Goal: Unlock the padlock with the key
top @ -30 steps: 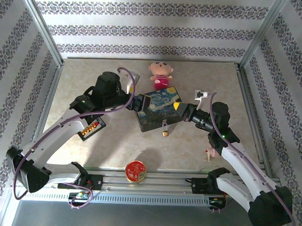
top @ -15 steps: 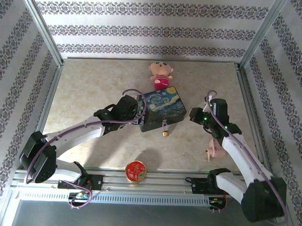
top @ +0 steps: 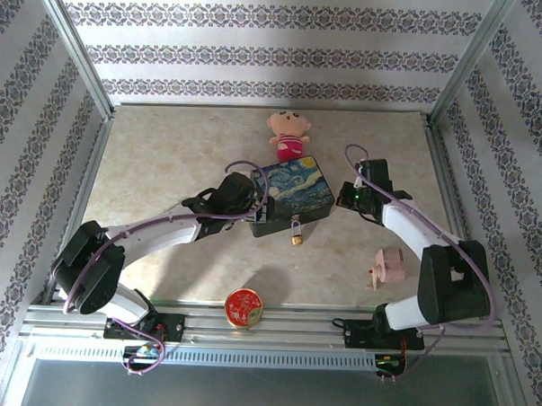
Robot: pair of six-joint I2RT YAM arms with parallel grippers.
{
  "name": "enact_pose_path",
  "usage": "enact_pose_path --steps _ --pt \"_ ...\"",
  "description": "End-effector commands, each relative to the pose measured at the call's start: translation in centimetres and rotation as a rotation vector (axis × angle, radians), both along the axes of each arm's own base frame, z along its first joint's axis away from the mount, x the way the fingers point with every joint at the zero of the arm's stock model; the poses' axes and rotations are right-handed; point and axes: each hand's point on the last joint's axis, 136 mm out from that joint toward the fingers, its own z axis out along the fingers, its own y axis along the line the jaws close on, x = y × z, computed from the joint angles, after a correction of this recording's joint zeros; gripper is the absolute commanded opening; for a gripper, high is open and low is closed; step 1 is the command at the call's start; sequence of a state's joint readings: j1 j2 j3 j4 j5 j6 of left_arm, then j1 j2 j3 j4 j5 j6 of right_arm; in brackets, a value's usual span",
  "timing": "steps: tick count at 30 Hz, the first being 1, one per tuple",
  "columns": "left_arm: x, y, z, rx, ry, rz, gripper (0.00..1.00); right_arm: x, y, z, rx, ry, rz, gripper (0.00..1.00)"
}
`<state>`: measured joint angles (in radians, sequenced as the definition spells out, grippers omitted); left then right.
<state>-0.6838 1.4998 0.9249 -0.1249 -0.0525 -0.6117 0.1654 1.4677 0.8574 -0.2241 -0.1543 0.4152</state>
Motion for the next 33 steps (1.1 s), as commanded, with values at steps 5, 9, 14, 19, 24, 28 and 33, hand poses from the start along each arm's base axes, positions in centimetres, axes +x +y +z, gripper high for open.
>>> enact_pose_path --steps 5,9,14,19,24,28,33 --pt "1.2 -0.5 -0.8 -0.107 0.024 0.026 0.99 1.4 3.1 -0.5 0.030 -0.001 0.108 0.00" --pt "1.6 0.0 -1.3 -0.118 0.033 0.042 0.98 1.2 5.6 -0.8 0.062 0.013 0.144 0.00" --pt "2.3 2.2 -2.3 -0.132 0.042 0.111 0.91 1.1 8.4 -1.5 0.067 0.031 0.167 0.00" --pt "3.2 4.7 -3.0 -0.132 0.049 0.169 0.91 1.9 10.6 -1.2 0.111 0.022 0.171 0.00" --pt "4.3 7.2 -2.5 -0.125 0.019 0.212 0.92 3.2 12.9 -0.6 0.148 0.004 0.193 0.00" --pt "5.2 8.5 -2.0 -0.110 0.005 0.223 0.94 4.6 13.9 -0.5 0.167 -0.002 0.192 0.00" --pt "4.3 10.1 -0.7 -0.078 -0.002 0.275 0.95 5.1 13.2 0.1 0.159 -0.014 0.172 0.00"
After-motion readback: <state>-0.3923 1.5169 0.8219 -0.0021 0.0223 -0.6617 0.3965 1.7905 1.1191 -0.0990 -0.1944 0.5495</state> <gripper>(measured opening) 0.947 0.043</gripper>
